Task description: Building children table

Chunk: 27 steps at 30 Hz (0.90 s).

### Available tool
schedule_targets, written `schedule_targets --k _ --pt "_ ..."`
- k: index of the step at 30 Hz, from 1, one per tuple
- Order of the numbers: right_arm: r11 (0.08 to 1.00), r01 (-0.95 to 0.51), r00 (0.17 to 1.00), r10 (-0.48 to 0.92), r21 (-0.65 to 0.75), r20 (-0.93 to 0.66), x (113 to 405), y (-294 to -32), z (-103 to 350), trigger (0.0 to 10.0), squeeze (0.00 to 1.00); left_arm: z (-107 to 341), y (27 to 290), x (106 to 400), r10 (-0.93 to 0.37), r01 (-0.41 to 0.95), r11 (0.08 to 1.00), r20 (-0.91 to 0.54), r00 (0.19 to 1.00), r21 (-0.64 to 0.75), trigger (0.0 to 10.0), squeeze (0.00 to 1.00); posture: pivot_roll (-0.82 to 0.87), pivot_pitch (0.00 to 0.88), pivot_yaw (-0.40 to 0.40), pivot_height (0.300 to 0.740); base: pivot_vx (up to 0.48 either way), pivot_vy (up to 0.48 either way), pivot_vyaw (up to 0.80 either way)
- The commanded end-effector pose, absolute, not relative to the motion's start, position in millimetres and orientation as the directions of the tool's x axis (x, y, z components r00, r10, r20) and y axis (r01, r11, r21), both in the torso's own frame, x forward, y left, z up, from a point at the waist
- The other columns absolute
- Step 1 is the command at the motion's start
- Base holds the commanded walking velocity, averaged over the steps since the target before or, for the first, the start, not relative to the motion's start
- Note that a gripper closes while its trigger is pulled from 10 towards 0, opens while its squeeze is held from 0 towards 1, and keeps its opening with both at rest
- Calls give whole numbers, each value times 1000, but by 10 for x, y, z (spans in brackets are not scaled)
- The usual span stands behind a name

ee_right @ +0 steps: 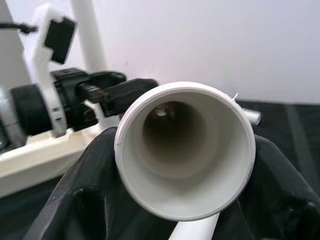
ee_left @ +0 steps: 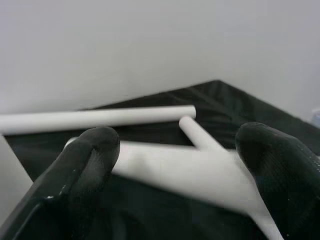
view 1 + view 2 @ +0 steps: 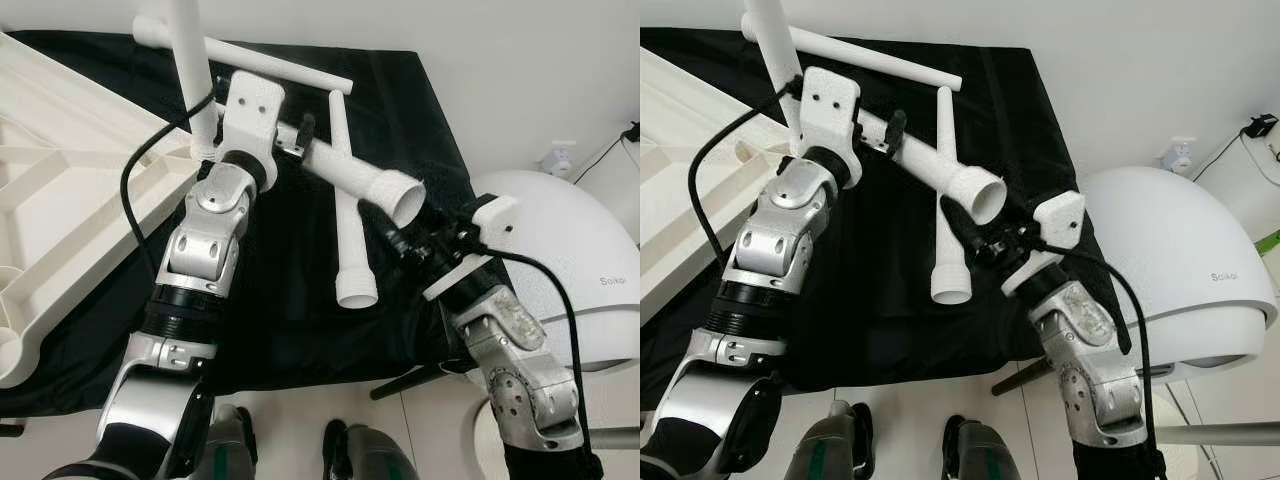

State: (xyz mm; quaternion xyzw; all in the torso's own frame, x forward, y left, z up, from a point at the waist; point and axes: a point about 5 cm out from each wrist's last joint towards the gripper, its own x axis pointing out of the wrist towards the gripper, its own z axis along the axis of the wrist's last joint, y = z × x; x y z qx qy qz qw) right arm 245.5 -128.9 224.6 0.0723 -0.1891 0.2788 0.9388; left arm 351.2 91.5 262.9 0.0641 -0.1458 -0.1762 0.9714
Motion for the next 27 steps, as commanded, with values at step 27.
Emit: schedule_targets --k 27 --pt "919 -391 854 344 45 391 2511 -1448 2243 10000 0 2833 735 3114 -557 516 830 356 750 211 10000 0 -21 157 -54 740 0 0 0"
